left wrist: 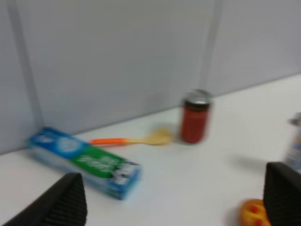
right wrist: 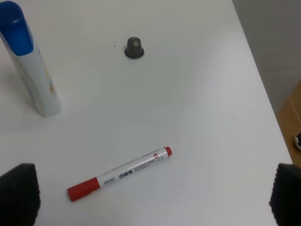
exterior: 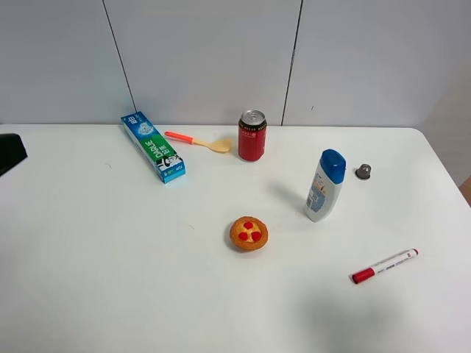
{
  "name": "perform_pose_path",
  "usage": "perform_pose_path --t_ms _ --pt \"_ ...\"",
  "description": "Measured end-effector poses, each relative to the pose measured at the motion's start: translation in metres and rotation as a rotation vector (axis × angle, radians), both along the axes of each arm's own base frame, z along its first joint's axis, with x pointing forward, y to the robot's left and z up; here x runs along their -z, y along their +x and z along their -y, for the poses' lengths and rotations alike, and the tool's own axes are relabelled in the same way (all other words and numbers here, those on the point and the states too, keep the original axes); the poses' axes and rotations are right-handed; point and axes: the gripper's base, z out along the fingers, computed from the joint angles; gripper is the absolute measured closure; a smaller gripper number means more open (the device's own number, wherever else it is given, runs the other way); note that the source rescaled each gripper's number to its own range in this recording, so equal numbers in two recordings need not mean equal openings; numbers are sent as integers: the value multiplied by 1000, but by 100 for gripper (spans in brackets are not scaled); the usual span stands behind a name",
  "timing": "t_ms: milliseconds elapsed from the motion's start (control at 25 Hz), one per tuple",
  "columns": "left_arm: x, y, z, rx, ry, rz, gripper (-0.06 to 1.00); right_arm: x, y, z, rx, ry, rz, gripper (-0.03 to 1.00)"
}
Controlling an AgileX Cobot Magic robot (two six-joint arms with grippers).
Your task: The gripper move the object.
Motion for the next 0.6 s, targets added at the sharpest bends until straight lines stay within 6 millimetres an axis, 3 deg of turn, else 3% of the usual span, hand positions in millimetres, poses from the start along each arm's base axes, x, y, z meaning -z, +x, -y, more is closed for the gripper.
perform_pose_path --t_ms 200,440,600 --pt "-3 -3 4 71 4 40 23 0 0 0 0 0 0 -3" --pt "-13 6 -17 -167 123 213 23 0 0 0 0 0 0 -3" --pt "-16 -5 -26 -270 157 258 23 0 0 0 0 0 0 -3"
